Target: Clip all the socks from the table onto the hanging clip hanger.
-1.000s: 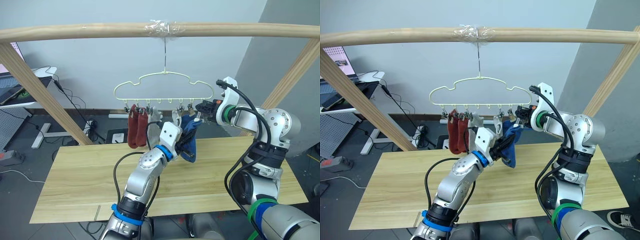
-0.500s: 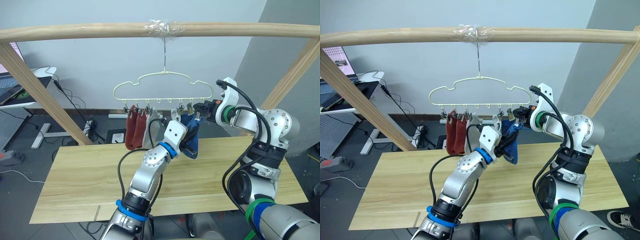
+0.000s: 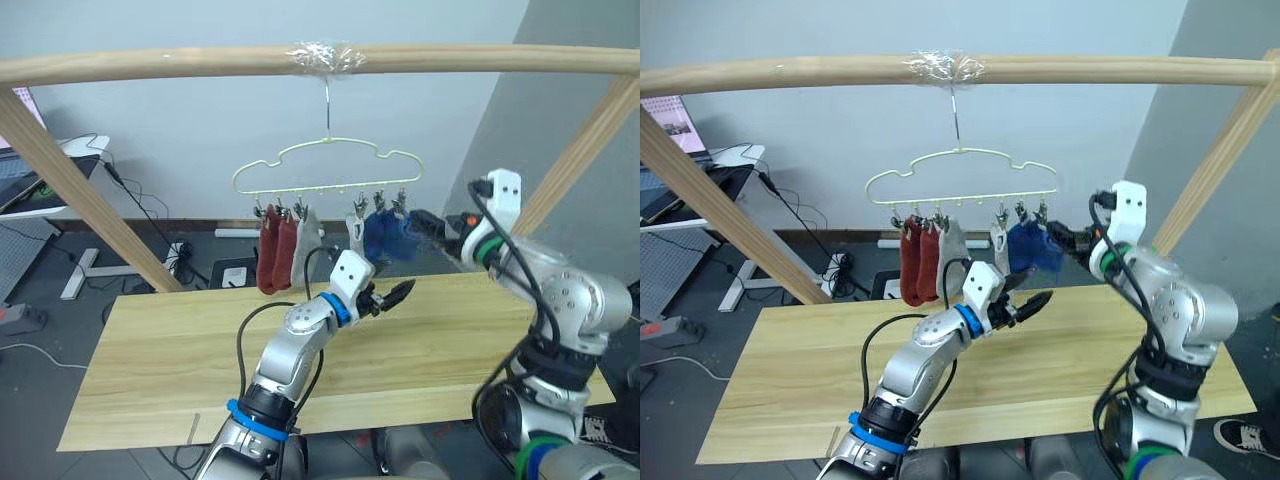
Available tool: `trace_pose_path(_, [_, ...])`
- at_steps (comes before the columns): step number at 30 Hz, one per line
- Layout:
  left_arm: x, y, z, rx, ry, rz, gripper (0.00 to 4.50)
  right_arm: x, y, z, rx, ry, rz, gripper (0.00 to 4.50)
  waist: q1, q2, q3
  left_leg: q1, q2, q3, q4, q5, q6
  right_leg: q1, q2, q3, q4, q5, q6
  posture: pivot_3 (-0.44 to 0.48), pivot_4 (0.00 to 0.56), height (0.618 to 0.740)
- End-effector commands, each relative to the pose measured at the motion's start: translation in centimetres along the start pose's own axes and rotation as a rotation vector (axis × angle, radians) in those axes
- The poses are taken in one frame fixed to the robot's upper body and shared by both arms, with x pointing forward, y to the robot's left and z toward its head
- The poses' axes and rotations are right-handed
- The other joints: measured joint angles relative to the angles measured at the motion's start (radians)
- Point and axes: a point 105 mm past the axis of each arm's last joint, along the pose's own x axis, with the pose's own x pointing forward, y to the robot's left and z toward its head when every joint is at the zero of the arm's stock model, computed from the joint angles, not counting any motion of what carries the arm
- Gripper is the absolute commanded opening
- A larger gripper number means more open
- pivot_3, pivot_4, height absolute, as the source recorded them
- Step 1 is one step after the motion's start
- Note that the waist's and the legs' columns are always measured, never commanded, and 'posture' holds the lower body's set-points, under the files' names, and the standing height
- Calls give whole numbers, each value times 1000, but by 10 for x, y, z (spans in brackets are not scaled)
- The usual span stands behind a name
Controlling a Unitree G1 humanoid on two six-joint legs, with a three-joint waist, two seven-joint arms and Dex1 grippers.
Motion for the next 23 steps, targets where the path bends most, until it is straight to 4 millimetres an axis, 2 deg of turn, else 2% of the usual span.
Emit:
trace_pose_path(1, [-23,17,-6,15,17,53,4478,-7,6,-9,-132,-74,9,4500,-9,0,0,1,0,0,0,0,0,0,0,0,0,0,0,-135,97,740])
trace_pose_path(4, [-51,36,-16,39,56,136,4478,-11,-4,-42,-242,-26,-19,4500,-14,0,0,2,1,0,0,0,0,1,0,0,1,0,0,-123,95,740])
trace_pose_path(7, [-96,72,-39,108,179,336,4478,-17,-24,-77,-306,25,-83,4500,-14,0,0,2,0,1,0,0,0,1,0,1,1,0,0,-98,94,740])
trace_pose_path(9, [-132,94,-49,80,231,452,4478,-22,-34,-96,-362,47,-109,4500,-13,0,0,4,0,1,0,0,0,2,0,1,1,0,0,-78,88,740])
trace_pose_path(12, [-180,117,-55,69,277,625,4478,-32,-47,-119,-350,77,-151,4500,-6,-1,-1,4,1,1,0,0,0,2,0,1,1,0,-1,-52,84,740])
trace_pose_path(15, [-222,128,-65,74,327,748,4478,-39,-57,-134,-306,91,-182,4500,6,-2,-3,4,1,1,0,0,0,2,0,1,1,0,-1,-25,72,740])
trace_pose_path(18, [-247,130,-73,62,334,826,4478,-41,-66,-142,-292,99,-206,4500,21,-4,-10,4,0,2,0,0,0,2,-1,1,1,-1,-1,-16,63,740])
trace_pose_path(23, [-257,126,-84,15,327,881,4478,-40,-81,-147,-323,105,-219,4500,42,-12,-26,8,0,3,0,0,-1,5,-2,1,0,-1,-3,8,30,740])
